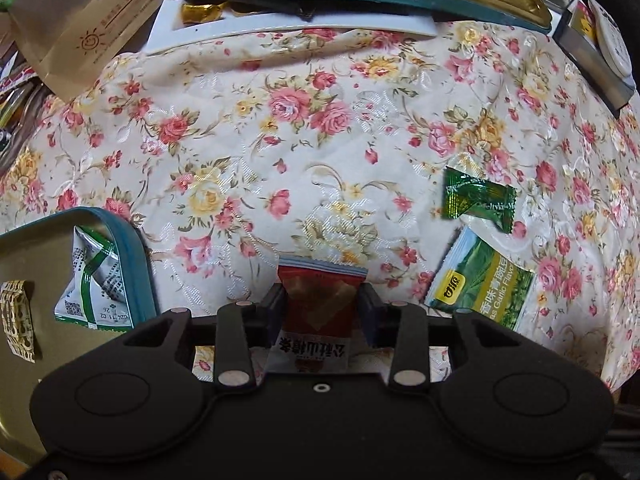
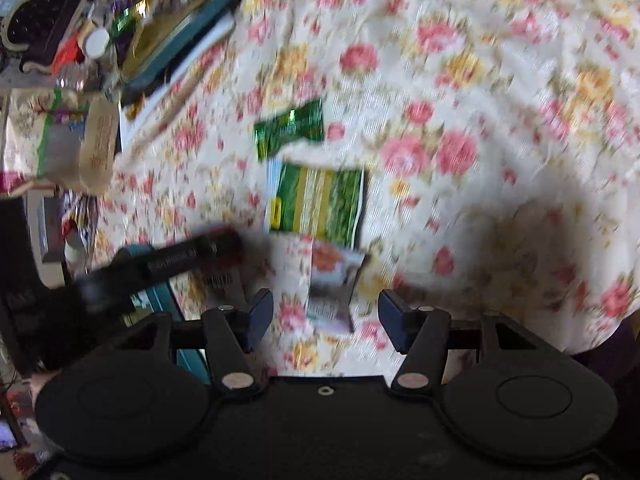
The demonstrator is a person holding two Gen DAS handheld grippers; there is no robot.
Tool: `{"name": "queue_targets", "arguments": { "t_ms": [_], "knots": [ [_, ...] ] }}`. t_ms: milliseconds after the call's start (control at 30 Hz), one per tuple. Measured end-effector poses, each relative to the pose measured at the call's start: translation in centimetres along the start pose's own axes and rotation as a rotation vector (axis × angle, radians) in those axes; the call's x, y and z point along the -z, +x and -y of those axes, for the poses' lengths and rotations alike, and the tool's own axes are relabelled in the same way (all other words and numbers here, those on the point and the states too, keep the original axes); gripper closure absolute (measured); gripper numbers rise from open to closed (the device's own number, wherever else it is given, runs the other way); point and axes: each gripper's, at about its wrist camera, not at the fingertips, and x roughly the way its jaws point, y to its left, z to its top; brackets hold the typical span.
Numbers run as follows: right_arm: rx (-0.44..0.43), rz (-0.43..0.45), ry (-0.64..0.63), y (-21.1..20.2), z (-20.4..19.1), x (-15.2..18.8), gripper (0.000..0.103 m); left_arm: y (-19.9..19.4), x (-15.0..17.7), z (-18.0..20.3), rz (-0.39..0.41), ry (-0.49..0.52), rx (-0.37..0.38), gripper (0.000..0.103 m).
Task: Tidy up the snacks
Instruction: 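Grasp the red-and-white packet with the left tool while the right tool grasps a small white packet, then lift the red-and-white packet with the left tool while the right tool lifts the white packet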
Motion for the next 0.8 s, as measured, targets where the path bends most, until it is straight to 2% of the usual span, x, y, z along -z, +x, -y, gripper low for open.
{"name": "queue_targets", "arguments": {
  "t_ms": [133, 300, 333, 400, 467, 533, 667, 800],
  "knots": [
    [0.045, -0.018, -0.033, 1.6, -0.9, 0.9, 0.042, -0.5, 0.2, -0.6, -0.005, -0.019, 0.021, 0.055],
    [0.127, 0.074, -0.143, 2.3, -2.8, 1.6, 0.047, -0.9, 0.2, -2.8, -0.011, -0.043, 0.055, 0.055],
    [0.129, 0.090, -0.175, 2.4, -3.3, 1.8, 0.051, -0.8, 0.2, -2.9, -0.012, -0.046, 0.058, 0.055],
    [0.165, 0.124, -0.288, 2.8, -4.7, 2.3, 0.077, -0.7, 0.2, -3.5, -0.010, -0.049, 0.064, 0.055],
    [0.201, 0.166, -0.391, 3.3, -5.8, 2.9, 0.079, -0.8, 0.3, -4.0, -0.006, -0.049, 0.069, 0.055],
    [0.204, 0.191, -0.428, 3.4, -6.3, 3.2, 0.080, -1.0, 0.6, -4.5, 0.002, -0.052, 0.076, 0.055],
    [0.167, 0.202, -0.390, 2.9, -5.9, 2.3, 0.082, -1.2, 1.1, -5.2, 0.009, -0.050, 0.078, 0.055],
    [0.151, 0.251, -0.317, 1.4, -4.5, 0.4, 0.084, -1.0, 1.5, -5.8, -0.005, -0.059, 0.064, 0.055]
  ]
}}
